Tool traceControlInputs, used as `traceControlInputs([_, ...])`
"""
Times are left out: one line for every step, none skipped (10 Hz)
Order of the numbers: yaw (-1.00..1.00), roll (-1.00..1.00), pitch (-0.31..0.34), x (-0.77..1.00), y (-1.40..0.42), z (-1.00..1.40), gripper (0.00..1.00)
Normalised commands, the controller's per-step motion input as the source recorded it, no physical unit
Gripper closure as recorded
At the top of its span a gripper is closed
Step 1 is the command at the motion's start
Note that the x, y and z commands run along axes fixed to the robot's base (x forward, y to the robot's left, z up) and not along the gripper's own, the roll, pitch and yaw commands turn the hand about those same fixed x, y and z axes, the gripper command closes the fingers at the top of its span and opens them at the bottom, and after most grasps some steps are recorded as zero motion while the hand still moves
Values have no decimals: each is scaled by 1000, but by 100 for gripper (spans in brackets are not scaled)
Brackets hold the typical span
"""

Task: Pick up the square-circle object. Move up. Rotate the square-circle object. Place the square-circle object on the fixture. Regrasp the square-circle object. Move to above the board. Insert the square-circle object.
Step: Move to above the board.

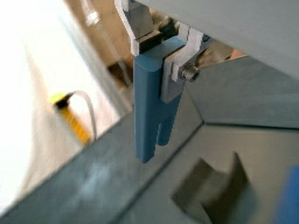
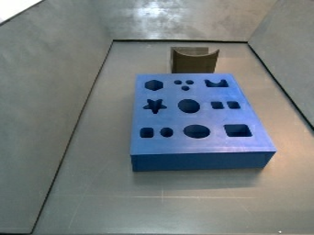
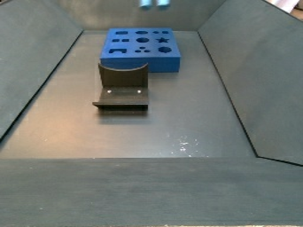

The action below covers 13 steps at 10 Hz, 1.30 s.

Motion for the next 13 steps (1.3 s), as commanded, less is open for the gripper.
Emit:
traceControlInputs([1000,-445,53,-326,-1000,207,100])
traceControlInputs([1000,-437,25,-293,-1000,185,100])
traceControlInputs([1000,-423,4,-276,-1000,202,100])
traceControlInputs([1000,-411,-18,-168,-725,146,100])
traceControlInputs([1000,-401,-37,-65,-452,82,100])
traceControlInputs([1000,-387,-62,-8,-237,55,100])
traceControlInputs([1000,-375,-84,5,-149,44,100])
traceControlInputs([1000,-364,-106,13,-91,28,100])
traceControlInputs([1000,-355,-130,19,-59,15,100])
traceControlInputs([1000,-342,-159,6,-23,1,100])
traceControlInputs([1000,-332,-182,-4,-8,17,100])
traceControlInputs([1000,-327,-199,-12,-4,14,100])
traceControlInputs([1000,-305,-248,-32,13,-4,100])
